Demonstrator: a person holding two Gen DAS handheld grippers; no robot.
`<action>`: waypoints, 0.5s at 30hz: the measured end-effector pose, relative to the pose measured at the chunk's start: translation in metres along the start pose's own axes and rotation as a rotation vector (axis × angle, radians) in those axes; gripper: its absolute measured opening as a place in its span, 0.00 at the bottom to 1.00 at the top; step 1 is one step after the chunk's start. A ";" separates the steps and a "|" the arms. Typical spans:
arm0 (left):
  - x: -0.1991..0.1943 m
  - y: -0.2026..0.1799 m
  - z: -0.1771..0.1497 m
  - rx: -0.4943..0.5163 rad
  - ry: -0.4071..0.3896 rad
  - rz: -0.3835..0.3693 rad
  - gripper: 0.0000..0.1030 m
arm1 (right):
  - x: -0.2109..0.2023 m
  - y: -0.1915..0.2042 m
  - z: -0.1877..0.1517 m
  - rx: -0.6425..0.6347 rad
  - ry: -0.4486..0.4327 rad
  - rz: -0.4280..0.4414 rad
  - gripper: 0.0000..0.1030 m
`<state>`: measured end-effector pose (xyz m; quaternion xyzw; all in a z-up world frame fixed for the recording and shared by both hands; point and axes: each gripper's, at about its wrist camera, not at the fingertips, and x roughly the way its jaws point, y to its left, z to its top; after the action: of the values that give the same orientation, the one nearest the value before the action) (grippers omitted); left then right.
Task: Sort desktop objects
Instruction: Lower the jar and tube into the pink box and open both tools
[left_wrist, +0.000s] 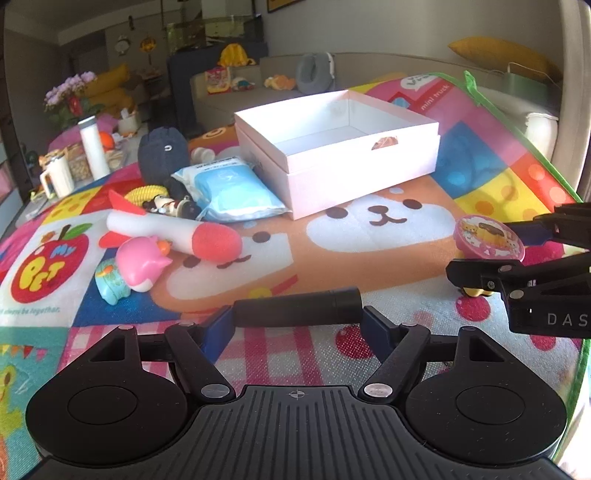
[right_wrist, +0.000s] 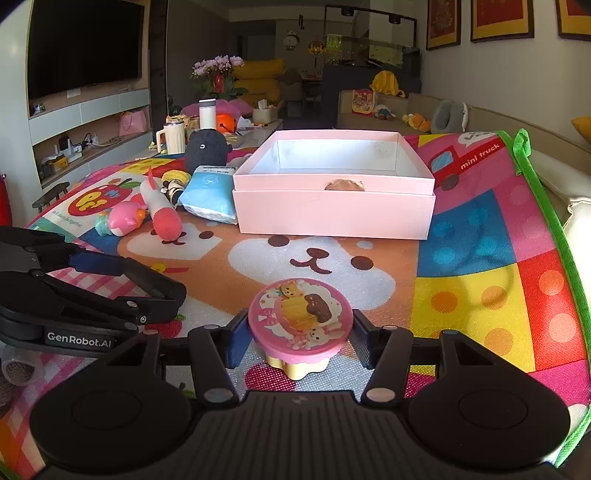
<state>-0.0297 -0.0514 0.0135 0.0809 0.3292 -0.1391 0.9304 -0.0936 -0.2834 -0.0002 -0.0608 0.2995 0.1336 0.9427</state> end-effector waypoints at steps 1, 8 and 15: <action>-0.006 -0.002 -0.001 0.017 -0.007 -0.007 0.77 | -0.004 0.000 0.001 -0.010 0.001 0.003 0.54; -0.048 -0.009 0.018 0.090 -0.130 -0.036 0.77 | -0.052 -0.004 0.019 -0.090 -0.064 0.015 0.54; -0.030 -0.005 0.110 0.099 -0.342 -0.029 0.77 | -0.074 -0.042 0.113 0.002 -0.267 -0.005 0.54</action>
<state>0.0107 -0.0769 0.1168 0.0970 0.1598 -0.1805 0.9656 -0.0775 -0.3174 0.1361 -0.0422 0.1715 0.1379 0.9746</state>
